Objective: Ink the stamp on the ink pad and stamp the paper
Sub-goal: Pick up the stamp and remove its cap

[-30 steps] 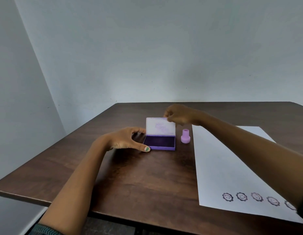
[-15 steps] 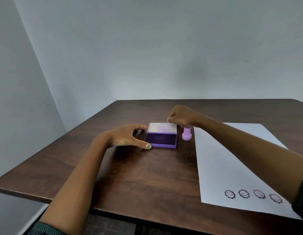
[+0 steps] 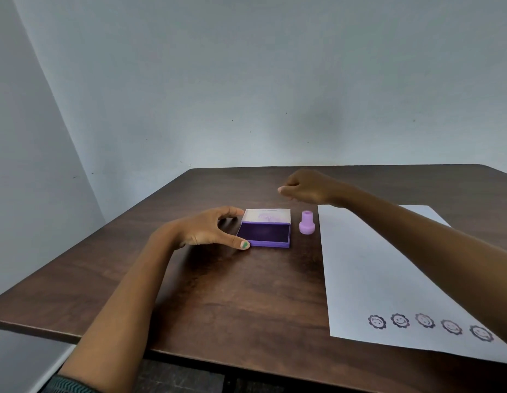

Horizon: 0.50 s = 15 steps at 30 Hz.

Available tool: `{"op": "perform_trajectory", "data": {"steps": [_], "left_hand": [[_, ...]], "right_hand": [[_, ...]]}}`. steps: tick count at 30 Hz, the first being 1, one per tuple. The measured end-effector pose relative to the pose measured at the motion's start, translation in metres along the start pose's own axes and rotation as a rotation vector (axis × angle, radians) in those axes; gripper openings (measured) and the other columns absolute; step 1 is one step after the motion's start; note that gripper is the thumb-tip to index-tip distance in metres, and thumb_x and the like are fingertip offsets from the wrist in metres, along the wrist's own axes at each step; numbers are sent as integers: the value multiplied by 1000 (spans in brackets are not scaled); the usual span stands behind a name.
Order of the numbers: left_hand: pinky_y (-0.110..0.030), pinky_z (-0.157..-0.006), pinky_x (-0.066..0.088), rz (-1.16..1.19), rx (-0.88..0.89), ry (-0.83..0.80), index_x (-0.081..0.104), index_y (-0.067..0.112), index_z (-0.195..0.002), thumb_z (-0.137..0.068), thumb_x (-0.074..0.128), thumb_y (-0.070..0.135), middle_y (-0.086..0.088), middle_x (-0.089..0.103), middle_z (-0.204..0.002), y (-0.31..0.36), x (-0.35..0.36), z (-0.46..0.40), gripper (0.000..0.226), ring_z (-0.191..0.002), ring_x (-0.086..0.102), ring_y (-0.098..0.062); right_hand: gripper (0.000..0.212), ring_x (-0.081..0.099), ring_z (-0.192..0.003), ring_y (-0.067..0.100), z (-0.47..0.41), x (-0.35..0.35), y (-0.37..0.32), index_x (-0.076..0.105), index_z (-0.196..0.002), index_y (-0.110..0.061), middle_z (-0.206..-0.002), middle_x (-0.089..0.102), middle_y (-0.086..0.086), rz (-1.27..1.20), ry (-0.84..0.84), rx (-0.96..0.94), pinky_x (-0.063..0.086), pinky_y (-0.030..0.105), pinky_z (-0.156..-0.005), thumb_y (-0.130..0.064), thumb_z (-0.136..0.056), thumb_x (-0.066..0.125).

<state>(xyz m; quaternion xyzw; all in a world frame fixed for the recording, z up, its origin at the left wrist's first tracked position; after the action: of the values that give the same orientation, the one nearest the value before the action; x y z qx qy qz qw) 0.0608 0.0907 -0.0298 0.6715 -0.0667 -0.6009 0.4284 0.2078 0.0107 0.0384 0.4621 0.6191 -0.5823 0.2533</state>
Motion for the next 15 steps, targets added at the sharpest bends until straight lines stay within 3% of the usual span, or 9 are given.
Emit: {"op": "perform_trajectory", "data": {"steps": [4,6,8,10,13,15], "left_hand": [[2,-76,31,14,7,-2,50,49,-110,-66,79,48,36,45,-116,0,0,-1,53,-102,40,24],[2,-85,30,21,5,-1,51,47,-117,-64,78,51,31,47,-123,0,1,0,61,-109,43,20],[-16,-103,27,8,-15,12,42,35,-136,-61,77,53,16,43,-140,-2,0,-1,85,-130,37,0],[-25,-108,26,14,-29,12,34,29,-142,-61,77,56,7,38,-148,-1,1,-1,96,-138,32,-12],[-36,-114,27,-37,-57,72,34,32,-142,-54,68,74,5,39,-149,3,0,1,103,-136,36,-19],[-45,-116,21,-168,-54,229,37,36,-139,-56,54,82,9,43,-147,10,-13,3,97,-137,36,-20]], "right_hand": [[45,38,-62,22,18,-4,5,55,-67,2,-65,45,12,-17,-115,12,31,26,-52,-39,-83,60],[43,47,-65,16,28,2,10,66,-79,0,-72,57,12,40,-187,26,39,24,-52,-43,-77,66],[27,52,-64,13,36,8,9,72,-86,-12,-79,66,5,89,-209,12,43,22,-50,-37,-74,71],[18,52,-60,10,40,10,6,73,-88,-14,-81,66,2,122,-163,-19,41,18,-50,-25,-74,73],[18,54,-66,8,44,5,3,74,-91,-12,-82,66,0,128,-57,-51,37,14,-54,-15,-74,73],[18,56,-72,11,50,-5,4,74,-93,-10,-83,67,1,53,21,-61,39,14,-58,-12,-75,72]]}}
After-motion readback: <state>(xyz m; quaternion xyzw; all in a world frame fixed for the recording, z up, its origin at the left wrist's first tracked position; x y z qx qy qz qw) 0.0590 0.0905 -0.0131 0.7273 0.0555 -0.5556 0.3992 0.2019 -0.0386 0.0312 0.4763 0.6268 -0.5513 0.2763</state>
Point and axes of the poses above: each hand's wrist, its own z-axis away from the middle knuckle, its own x-axis out of the palm, y = z × x, the point moved 10 cm from there along -z, towards the middle knuckle
